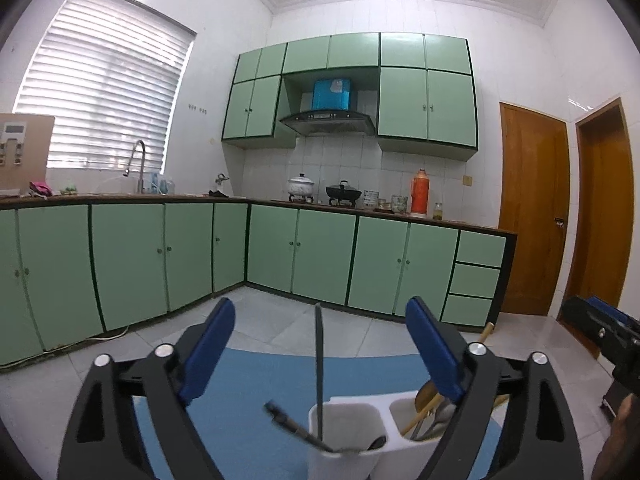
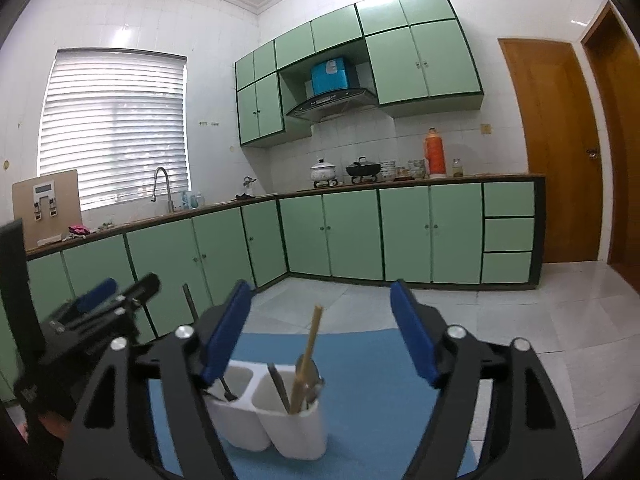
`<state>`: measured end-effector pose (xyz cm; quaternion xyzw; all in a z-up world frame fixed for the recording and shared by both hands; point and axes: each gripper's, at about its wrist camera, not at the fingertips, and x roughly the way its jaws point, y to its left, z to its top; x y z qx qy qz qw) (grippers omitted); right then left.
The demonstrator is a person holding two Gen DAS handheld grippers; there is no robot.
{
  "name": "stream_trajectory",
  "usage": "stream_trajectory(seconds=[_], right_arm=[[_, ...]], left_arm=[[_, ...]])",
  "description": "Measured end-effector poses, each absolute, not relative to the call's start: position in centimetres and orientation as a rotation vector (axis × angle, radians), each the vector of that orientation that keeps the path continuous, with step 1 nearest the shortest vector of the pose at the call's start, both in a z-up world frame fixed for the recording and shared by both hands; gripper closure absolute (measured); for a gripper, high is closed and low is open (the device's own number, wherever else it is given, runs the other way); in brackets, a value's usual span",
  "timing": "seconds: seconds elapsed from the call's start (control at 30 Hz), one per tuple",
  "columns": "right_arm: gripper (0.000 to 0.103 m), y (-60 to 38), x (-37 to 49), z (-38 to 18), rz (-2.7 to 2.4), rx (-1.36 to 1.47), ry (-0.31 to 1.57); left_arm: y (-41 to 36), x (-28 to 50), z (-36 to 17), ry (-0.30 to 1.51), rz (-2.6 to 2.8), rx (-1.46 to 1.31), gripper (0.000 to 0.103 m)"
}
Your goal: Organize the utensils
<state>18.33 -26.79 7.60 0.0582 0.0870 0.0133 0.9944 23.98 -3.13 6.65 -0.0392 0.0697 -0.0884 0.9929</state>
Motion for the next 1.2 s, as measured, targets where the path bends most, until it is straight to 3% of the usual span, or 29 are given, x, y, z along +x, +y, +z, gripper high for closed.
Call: stream_trajectory(seconds=[0.1,0.37,1.2], right_arm=[[0.014,-26.9,16.9,6.9,0.015,0.114,0.183],[0.005,-26.4,14.7,5.0,0.032,0.101,0.252],[0.005,-23.1,11.5,3.8,0.066,0.053,0.368]], left_arm=[[-2.5,22.0,6.4,0.147,-0.176,-0.076,0.009],[-1.9,18.4,5.2,0.200,-0.159,-0.050,0.006],[-2.0,12.2,3.1,0.325,-0.147,0.017,0.006]])
